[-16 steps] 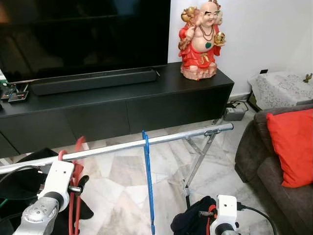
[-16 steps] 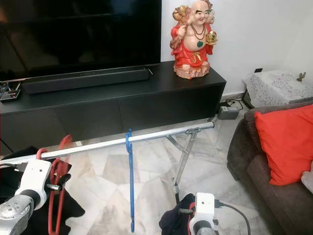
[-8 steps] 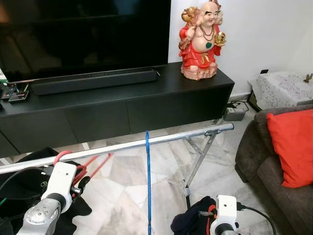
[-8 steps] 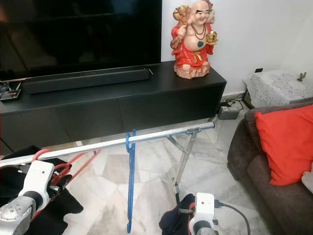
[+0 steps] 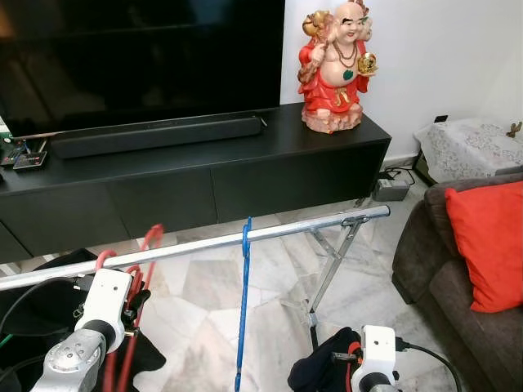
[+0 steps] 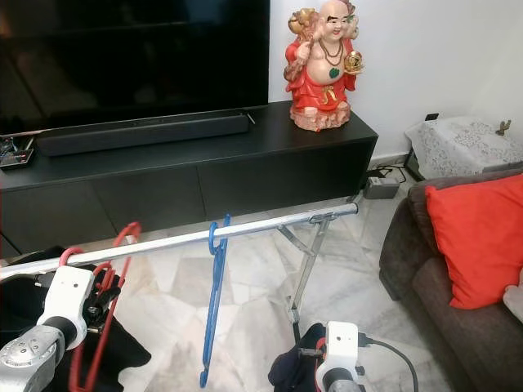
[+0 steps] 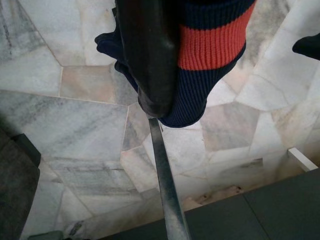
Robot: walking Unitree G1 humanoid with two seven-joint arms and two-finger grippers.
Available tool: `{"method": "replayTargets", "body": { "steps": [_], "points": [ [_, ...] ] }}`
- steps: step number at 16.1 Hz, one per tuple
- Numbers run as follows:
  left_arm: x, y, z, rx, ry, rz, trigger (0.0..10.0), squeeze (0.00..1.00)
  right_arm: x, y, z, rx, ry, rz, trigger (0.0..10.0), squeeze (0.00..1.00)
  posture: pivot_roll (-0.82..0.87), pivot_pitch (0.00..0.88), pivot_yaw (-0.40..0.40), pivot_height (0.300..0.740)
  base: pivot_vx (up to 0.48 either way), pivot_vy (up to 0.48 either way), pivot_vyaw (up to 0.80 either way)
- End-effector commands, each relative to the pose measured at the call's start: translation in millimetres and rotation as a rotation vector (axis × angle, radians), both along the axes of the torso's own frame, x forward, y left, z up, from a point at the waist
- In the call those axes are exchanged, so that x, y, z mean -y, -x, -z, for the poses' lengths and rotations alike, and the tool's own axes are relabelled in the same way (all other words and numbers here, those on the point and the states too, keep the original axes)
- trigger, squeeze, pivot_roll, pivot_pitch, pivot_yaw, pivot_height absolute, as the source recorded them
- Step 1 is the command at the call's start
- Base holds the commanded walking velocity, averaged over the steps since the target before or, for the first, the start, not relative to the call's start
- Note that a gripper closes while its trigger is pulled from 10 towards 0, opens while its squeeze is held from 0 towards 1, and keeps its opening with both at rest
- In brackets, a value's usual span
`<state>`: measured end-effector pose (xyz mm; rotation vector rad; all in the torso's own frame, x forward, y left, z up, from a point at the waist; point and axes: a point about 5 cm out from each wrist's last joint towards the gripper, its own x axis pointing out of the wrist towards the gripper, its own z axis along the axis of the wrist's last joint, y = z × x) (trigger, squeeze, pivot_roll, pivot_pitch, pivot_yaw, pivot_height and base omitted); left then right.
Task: Hang hanger
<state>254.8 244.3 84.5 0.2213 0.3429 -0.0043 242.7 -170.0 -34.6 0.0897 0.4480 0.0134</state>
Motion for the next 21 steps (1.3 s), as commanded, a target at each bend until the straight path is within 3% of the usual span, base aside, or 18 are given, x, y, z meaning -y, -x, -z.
{"method": "replayTargets", "body": {
  "steps": [1,14,21],
  "points": [
    [-1.1,0.4,2.2,-0.005,-0.004,0.001,0.0,0.0,-1.1,1.5,1.7,-0.013,-0.001,-0.005,10.0,0.0,0.06,0.055,0.004,0.74,0.0,0.0,0.0],
    [-1.0,4.1,7.4,-0.018,-0.015,-0.012,0.0,0.0,-0.4,2.2,2.4,-0.018,-0.002,-0.006,10.0,0.0,0.06,0.056,0.004,0.74,0.0,0.0,0.0],
    [-0.9,8.4,1.5,0.048,0.023,-0.032,0.0,0.0,-0.3,2.0,2.3,-0.019,-0.001,-0.008,10.0,0.0,0.06,0.055,0.001,0.74,0.0,0.0,0.0]
  ]
}}
